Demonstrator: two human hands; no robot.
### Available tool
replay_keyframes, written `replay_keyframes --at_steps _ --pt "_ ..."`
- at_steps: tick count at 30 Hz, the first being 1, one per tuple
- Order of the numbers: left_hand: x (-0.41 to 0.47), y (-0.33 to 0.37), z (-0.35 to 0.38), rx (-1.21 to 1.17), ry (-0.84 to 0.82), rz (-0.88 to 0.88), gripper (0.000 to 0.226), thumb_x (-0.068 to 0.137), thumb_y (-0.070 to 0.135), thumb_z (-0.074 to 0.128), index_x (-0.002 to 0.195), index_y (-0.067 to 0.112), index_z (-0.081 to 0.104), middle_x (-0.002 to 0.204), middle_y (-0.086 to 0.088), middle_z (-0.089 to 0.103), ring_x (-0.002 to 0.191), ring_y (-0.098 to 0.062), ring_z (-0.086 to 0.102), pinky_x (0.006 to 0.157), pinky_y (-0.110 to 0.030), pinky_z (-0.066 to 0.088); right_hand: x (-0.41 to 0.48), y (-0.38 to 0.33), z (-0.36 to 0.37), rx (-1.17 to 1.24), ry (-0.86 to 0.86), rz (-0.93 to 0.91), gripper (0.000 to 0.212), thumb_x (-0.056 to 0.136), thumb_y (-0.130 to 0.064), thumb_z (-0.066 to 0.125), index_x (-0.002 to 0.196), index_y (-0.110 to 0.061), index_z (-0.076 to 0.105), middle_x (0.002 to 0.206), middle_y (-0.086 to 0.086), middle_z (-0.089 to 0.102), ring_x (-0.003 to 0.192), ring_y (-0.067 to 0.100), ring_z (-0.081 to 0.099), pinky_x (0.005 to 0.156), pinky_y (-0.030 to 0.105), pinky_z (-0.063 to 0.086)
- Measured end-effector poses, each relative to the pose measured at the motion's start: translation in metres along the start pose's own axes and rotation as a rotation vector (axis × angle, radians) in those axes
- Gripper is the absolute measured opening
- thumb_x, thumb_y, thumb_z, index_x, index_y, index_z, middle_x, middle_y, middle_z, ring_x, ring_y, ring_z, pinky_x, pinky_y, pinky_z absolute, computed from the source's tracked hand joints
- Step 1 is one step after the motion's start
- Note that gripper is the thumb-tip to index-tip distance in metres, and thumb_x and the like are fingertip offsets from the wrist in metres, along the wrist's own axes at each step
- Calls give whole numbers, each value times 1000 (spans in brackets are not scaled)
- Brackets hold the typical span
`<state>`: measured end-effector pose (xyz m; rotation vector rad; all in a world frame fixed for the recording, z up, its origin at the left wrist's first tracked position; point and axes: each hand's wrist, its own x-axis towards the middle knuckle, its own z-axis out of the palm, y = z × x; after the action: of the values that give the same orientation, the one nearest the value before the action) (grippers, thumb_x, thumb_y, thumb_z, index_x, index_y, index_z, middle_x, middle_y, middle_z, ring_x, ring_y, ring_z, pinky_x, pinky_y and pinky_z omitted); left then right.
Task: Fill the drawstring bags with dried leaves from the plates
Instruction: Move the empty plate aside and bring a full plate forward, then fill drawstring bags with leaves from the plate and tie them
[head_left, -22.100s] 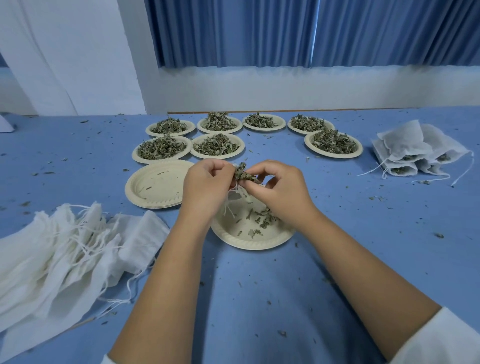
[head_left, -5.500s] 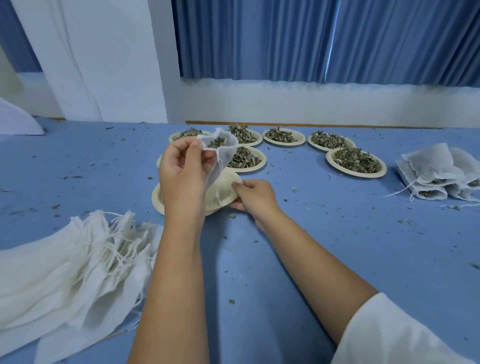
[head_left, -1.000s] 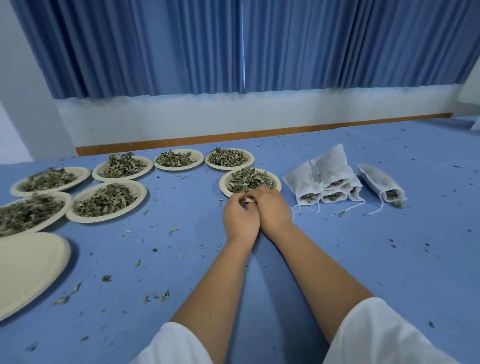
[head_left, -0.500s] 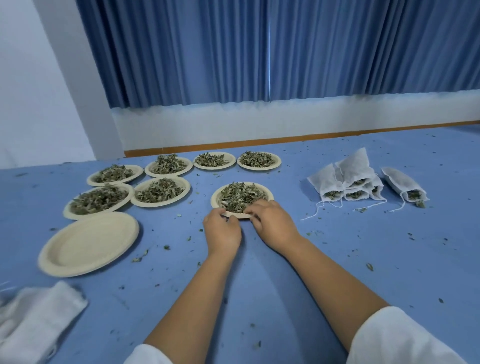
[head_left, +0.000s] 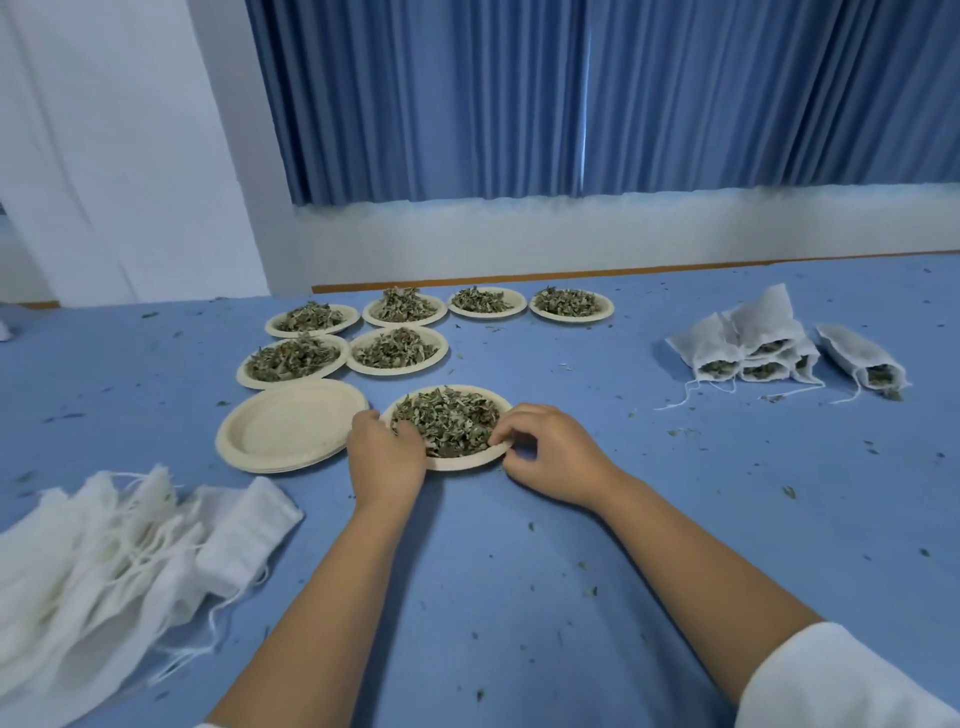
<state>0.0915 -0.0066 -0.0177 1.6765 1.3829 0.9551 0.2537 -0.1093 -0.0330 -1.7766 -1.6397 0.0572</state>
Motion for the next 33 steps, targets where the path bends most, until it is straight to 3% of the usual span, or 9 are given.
replay_keyframes --at_steps 5,10,13,16,19,23,26,30,33 --pt "1 -12 -17 82 -10 43 39 97 11 48 134 -2 42 127 -17 55 97 -27 51 74 -31 36 -6 -8 -3 105 -26 46 19 77 -11 59 77 -28 66 90 -6 64 80 18 58 75 34 50" --pt "-3 -22 -24 178 -58 64 31 94 14 54 120 -2 49 118 -20 58 96 -33 56 68 -32 36 -6 -10 -5 125 -16 132 42 78 -2 53 61 -39 62 83 -13 66 83 15 61 77 30 49" --pt "-1 -24 -28 192 -106 54 32 93 17 58 119 1 50 118 -15 56 98 -31 55 69 -31 36 -5 -11 -4 150 37 169 48 79 2 51 55 -39 61 77 -19 65 69 9 58 65 22 47" --pt "2 -22 -30 207 -128 61 11 91 18 58 93 8 56 94 -7 56 74 -19 50 56 -30 34 -3 -11 -3 163 86 208 49 79 1 51 55 -40 62 68 -21 65 54 6 49 54 18 41" --pt "3 -21 -33 228 -166 70 28 91 14 49 71 -1 60 71 -20 61 58 -21 46 54 -30 35 -1 -10 -2 169 148 244 46 80 0 53 54 -37 61 64 -17 65 55 17 53 55 25 43" --pt "4 -21 -36 202 -215 61 34 89 11 45 77 -8 71 73 -21 71 71 -33 65 69 -37 53 3 -15 0 194 235 254 42 82 -1 52 56 -32 62 65 -8 66 56 3 53 52 13 40" --pt "3 -21 -35 311 -204 67 30 91 18 50 72 -2 60 64 -14 57 57 -25 49 54 -30 38 9 -25 1 128 276 230 39 83 -3 51 59 -32 59 67 -19 62 76 0 52 64 11 35" --pt "-2 -18 -35 401 -115 138 31 96 23 46 96 -3 63 97 -19 62 83 -37 62 62 -36 43 24 -48 9 17 246 132 31 85 -5 52 66 -27 61 72 -17 59 86 7 49 73 19 36" --pt "-5 -14 -32 370 -58 203 30 100 23 41 104 1 60 105 -17 61 86 -33 61 62 -34 39 40 -77 21 33 195 30 27 85 -6 55 70 -26 65 74 -19 59 85 7 49 73 13 35"
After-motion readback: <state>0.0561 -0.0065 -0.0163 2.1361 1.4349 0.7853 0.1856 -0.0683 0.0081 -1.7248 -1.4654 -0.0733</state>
